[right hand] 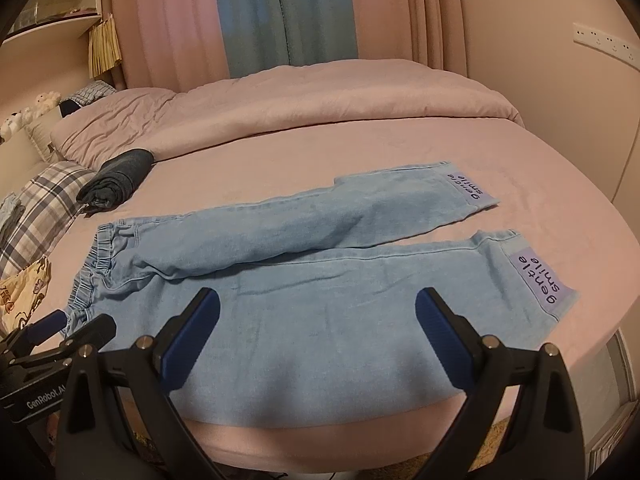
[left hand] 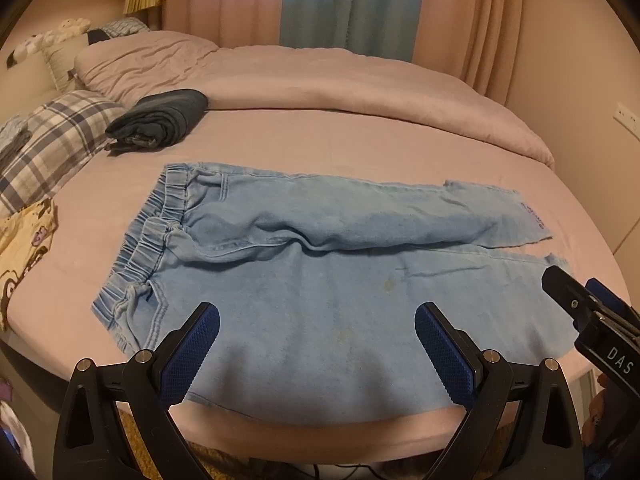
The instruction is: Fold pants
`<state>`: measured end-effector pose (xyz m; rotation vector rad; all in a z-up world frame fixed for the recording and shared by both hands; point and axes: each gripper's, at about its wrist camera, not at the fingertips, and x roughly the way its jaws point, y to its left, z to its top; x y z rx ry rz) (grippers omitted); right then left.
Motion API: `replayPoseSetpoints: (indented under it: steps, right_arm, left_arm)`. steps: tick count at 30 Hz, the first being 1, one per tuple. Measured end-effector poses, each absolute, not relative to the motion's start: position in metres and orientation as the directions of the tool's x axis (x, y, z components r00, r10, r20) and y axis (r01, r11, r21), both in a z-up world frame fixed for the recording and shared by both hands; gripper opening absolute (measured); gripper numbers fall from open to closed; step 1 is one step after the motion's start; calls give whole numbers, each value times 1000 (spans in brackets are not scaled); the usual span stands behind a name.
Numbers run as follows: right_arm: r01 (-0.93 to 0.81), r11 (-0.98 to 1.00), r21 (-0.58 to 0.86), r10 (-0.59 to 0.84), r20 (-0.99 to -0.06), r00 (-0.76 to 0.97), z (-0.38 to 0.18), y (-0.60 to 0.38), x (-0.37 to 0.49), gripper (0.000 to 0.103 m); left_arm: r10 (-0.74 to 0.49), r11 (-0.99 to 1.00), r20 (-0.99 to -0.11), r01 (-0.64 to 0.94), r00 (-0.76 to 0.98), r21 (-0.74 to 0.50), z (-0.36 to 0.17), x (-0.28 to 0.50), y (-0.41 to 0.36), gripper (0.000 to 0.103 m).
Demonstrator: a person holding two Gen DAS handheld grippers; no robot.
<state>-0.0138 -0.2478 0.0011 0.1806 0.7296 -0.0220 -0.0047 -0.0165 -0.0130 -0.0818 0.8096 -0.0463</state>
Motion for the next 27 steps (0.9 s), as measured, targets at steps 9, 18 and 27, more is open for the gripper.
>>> replayPoseSetpoints:
  steps: [9,18,27]
  right_arm:
    - [84,984,159,44,-667,744,1,-249,-13,99]
    - [87,984,152,38,-669,742,2,-247,-14,99]
    - [87,985,148,36,-671,740,2,-243,-15,98]
  left_arm:
    - [-78,995,-716,15,694,-95,-10,-7,-17,98]
    - [-82,995,-723,20,686,-94,-10,-6,-20,98]
    - [-82,995,-726,18,683,-95,-11,-6,-22,98]
